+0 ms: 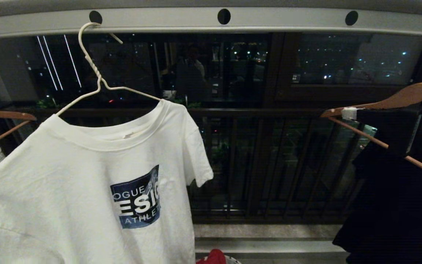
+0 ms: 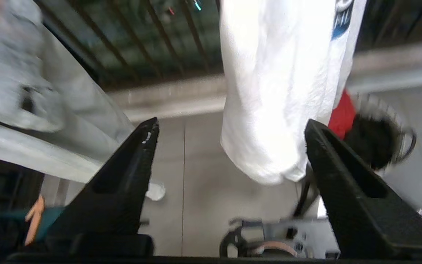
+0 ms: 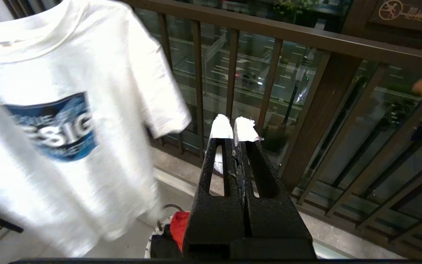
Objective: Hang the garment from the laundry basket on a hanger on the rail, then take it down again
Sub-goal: Take the clothes off the clothes rack
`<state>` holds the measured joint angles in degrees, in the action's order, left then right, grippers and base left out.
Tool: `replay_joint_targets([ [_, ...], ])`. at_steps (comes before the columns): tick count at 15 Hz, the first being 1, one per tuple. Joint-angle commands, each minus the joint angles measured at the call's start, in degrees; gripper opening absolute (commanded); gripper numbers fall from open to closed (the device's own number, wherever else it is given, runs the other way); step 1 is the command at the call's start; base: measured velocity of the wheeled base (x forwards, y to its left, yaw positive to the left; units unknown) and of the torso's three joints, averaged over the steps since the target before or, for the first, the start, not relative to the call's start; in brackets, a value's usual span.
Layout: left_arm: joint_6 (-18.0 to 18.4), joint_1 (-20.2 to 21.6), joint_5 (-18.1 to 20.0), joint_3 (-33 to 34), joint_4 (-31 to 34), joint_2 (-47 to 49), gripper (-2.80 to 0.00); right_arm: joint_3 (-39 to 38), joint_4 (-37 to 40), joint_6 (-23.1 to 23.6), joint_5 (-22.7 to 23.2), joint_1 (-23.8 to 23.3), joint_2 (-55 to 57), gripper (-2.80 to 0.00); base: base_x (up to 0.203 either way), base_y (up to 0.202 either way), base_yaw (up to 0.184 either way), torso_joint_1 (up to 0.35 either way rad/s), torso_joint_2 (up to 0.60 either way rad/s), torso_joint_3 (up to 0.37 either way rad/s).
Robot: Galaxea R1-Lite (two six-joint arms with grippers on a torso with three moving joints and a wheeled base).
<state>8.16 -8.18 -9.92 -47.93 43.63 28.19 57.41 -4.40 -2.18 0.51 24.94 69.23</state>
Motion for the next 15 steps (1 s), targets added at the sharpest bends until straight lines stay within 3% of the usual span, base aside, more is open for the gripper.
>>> replay_joint_targets([
  [1,0.0,0.0,-0.1,-3.6,-0.1,1.6,0.00,0.0,0.0,0.0,0.0,0.0,-0.1,-2.80,0.000,0.000,0.000,0.000,0.00,0.000],
  [2,0.0,0.0,-0.1,-4.7,-0.1,2.3,0.00,0.0,0.0,0.0,0.0,0.0,-0.1,-2.80,0.000,0.000,0.000,0.000,0.00,0.000],
  [3,-0.1,0.0,0.0,-5.4,-0.1,2.6,-0.95,0.0,0.0,0.0,0.0,0.0,-0.1,-2.80,0.000,0.000,0.000,0.000,0.00,0.000],
  [4,-0.1,0.1,0.0,-5.8,-0.1,2.8,-2.80,-0.1,0.0,0.0,0.0,0.0,-0.1,-2.80,0.000,0.000,0.000,0.000,0.00,0.000],
  [9,-0.3,-0.1,1.1,-7.4,-0.3,2.7,-2.80,-0.1,0.0,0.0,0.1,0.0,-0.5,-2.80,0.000,0.000,0.000,0.000,0.00,0.000],
  [12,-2.0,0.0,10.1,-8.6,-0.3,-0.3,-2.80,-0.3,0.0,0.0,0.0,0.0,-0.7,-2.80,0.000,0.000,0.000,0.000,0.00,0.000],
  [14,-3.2,0.0,13.3,-8.6,-0.3,-2.8,-2.80,-0.4,0.0,-0.5,-0.7,0.0,-2.8,-2.80,0.000,0.000,0.000,0.000,0.00,0.000],
  [15,-6.2,-0.3,14.4,-8.6,-0.5,-3.2,-2.80,0.2,0.0,-0.9,-3.0,0.0,-4.2,-2.80,0.000,0.000,0.000,0.000,0.00,0.000],
])
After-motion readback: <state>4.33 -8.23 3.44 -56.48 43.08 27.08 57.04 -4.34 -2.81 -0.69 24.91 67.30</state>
